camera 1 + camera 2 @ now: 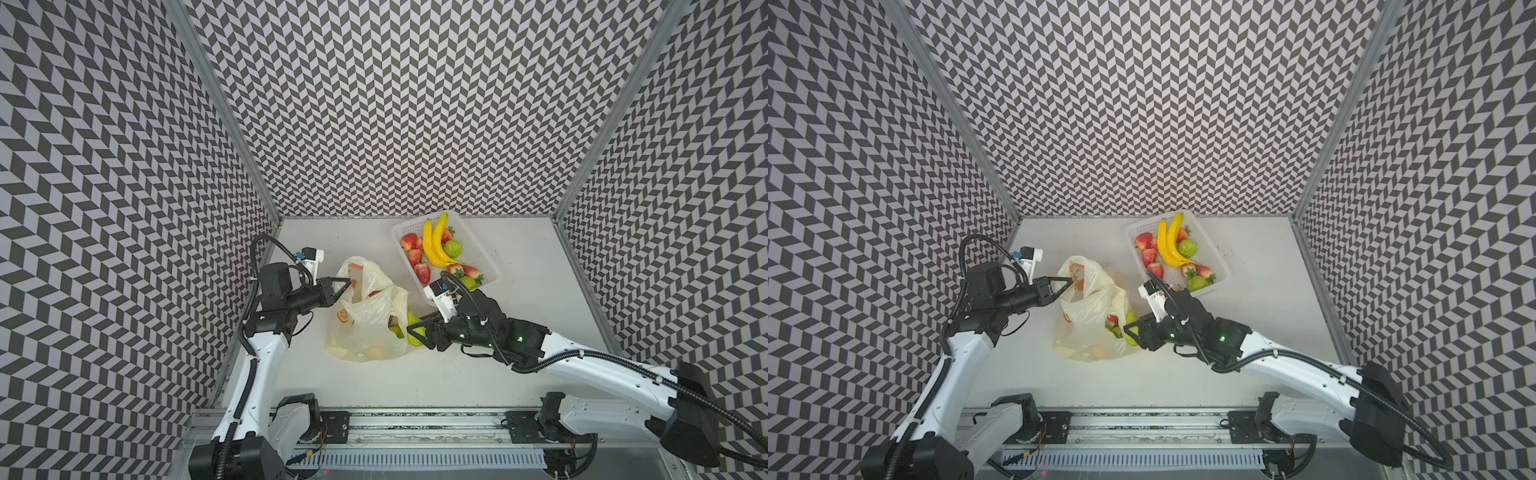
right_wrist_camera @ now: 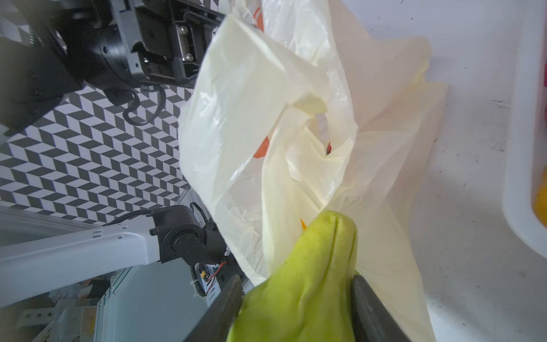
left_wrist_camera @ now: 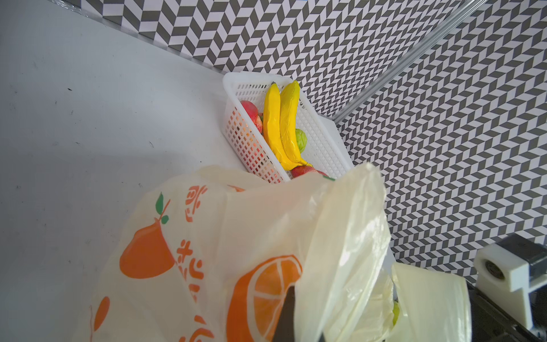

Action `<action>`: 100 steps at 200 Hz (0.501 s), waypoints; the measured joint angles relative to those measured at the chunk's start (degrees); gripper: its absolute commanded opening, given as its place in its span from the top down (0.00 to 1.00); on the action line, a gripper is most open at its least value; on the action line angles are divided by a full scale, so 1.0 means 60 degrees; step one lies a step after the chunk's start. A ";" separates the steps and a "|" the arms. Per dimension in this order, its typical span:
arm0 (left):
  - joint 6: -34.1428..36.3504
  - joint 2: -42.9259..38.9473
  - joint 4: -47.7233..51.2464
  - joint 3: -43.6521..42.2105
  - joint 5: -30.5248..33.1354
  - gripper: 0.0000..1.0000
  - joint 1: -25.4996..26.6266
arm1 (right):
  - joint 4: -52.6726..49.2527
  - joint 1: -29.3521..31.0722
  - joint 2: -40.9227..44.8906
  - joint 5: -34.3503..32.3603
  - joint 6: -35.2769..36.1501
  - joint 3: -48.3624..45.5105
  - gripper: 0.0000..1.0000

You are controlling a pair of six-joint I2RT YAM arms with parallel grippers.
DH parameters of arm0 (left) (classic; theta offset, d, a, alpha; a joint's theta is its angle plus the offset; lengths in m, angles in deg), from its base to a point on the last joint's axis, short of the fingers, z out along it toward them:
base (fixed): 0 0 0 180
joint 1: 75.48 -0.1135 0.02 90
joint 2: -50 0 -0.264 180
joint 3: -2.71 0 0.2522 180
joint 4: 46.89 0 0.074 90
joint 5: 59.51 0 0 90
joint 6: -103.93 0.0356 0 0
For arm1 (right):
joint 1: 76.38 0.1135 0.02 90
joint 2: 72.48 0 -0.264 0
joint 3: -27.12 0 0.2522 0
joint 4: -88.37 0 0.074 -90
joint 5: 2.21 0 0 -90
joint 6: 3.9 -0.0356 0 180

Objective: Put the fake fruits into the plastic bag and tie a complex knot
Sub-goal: 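Carry the green pear with the right gripper into the bag mouth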

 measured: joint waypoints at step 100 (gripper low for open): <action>0.0087 0.0000 0.0022 -0.0095 0.0055 1.00 0.0000 | 0.0350 0.0273 0.0091 0.0011 -0.0393 -0.0565 0.53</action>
